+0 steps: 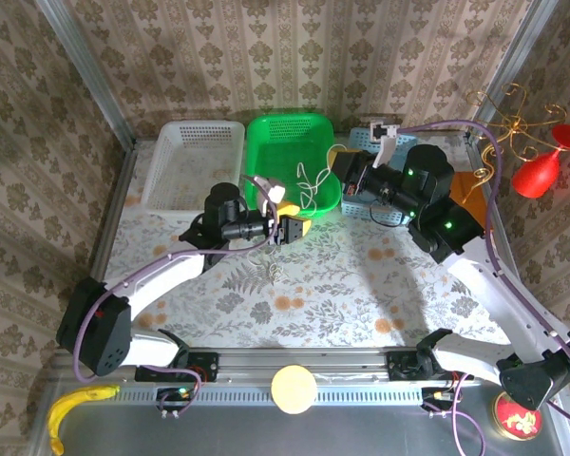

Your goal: Untangle the cables

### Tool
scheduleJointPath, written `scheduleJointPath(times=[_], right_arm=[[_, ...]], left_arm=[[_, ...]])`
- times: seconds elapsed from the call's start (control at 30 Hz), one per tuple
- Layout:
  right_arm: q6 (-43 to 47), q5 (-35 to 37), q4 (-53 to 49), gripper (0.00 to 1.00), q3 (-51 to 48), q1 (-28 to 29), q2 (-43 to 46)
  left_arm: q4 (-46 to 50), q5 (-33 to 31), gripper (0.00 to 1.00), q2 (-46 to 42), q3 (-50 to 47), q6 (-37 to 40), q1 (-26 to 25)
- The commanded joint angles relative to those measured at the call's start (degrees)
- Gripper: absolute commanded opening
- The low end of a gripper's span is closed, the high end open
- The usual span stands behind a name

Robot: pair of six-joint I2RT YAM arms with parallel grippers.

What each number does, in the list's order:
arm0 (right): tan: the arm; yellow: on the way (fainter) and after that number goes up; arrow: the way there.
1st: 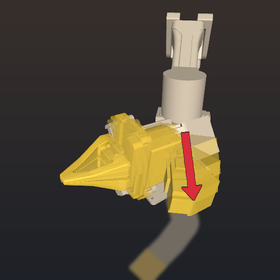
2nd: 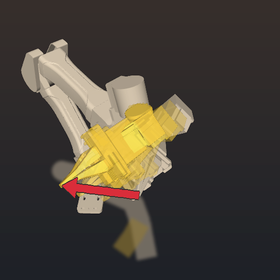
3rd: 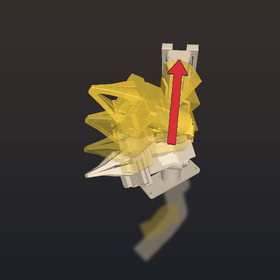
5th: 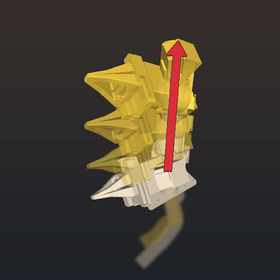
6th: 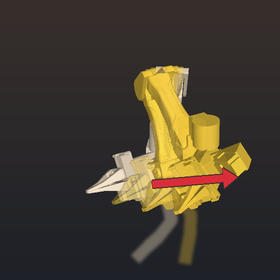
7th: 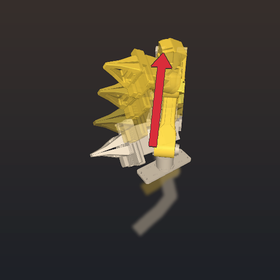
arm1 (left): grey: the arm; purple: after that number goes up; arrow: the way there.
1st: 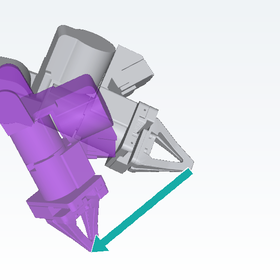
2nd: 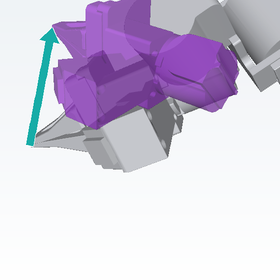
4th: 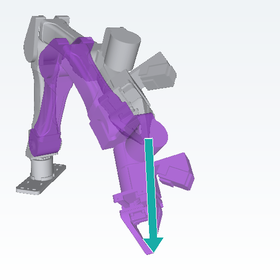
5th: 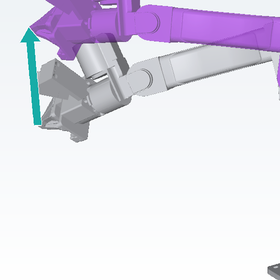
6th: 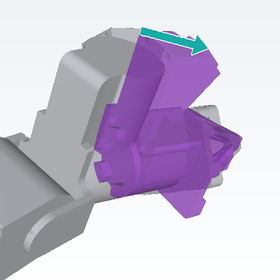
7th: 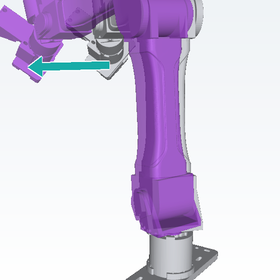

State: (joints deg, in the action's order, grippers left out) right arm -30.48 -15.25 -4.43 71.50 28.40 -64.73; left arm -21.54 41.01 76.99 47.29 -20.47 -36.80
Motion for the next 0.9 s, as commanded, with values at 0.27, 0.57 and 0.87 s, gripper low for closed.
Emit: scheduleJointPath(times=[0.27, 0.57, 0.87], right_arm=[[-0.4, 2.1, 1.8, 0.00, 0.8, 1.4, -0.3], [1.6, 5.5, 0.8, 0.00, 1.2, 1.1, -0.4], [1.7, 8.5, 0.8, 0.00, -1.7, -4.3, 0.5]], left_arm=[[-4.9, 1.9, 0.40, 2.5, 2.6, 1.6, -1.1], [-7.3, 2.2, 0.18, 2.4, 0.0, 0.1, -1.3], [-5.3, 2.2, 0.00, -2.3, -2.5, 0.3, -1.0]])
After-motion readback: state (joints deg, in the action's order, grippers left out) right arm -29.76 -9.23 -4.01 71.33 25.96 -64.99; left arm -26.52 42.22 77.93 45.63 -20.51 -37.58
